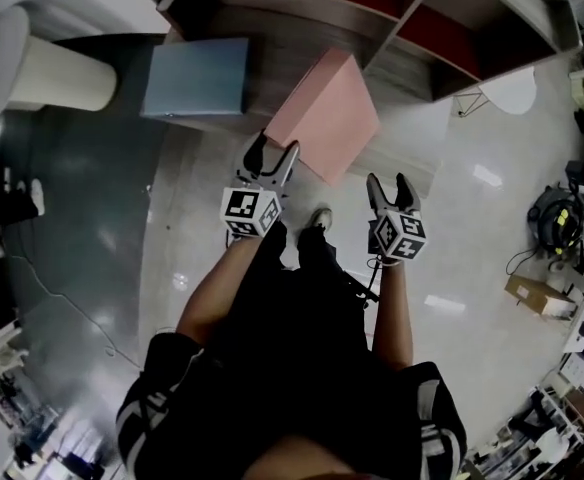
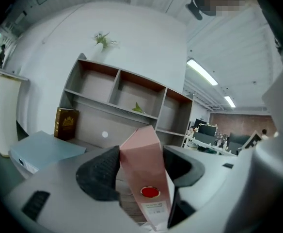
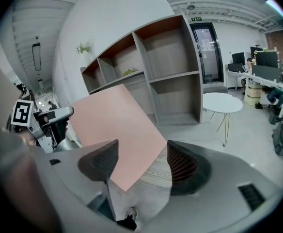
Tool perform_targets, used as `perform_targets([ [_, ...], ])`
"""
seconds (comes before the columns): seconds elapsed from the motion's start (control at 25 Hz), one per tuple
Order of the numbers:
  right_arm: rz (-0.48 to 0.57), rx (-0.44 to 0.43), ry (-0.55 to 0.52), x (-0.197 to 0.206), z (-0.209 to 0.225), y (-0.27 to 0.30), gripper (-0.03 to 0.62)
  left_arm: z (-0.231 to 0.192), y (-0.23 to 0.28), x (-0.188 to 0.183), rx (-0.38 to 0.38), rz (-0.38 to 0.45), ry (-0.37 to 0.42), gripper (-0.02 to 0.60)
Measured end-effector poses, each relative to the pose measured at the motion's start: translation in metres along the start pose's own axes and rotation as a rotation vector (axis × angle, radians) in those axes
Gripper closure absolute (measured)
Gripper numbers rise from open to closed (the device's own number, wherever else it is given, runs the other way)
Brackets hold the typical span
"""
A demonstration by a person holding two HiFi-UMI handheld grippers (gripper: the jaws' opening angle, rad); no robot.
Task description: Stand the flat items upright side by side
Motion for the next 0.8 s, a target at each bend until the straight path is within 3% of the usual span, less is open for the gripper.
perform_targets([
  [0.32, 0.037, -0.036, -0.039, -0.022, -0.016, -0.004, 0.267, -0.005, -0.022, -0.017, -0.106, 0.003, 0.164, 0.290],
  [0.48, 0.053, -0.048, -0.078, -0.029, -0.031, -0.005, 0.267, -0.007, -0.026, -0.023, -0.146, 0.000, 0.174, 0.290],
  [0.8, 0.078, -0.072, -0.085, -0.037, -0.045, -0.010, 0.267, 0.010, -0.024, -0.044, -0.198, 0.002, 0.279, 0.293],
])
Point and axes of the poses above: the fingertips, and each gripper's own axes: y forward along the fingers, z to its right, x out of its underside, the point moved 5 cm from there along -y, backward along the fingers, and after that the axes turned 8 degrees about y, right-handed, at the moved point
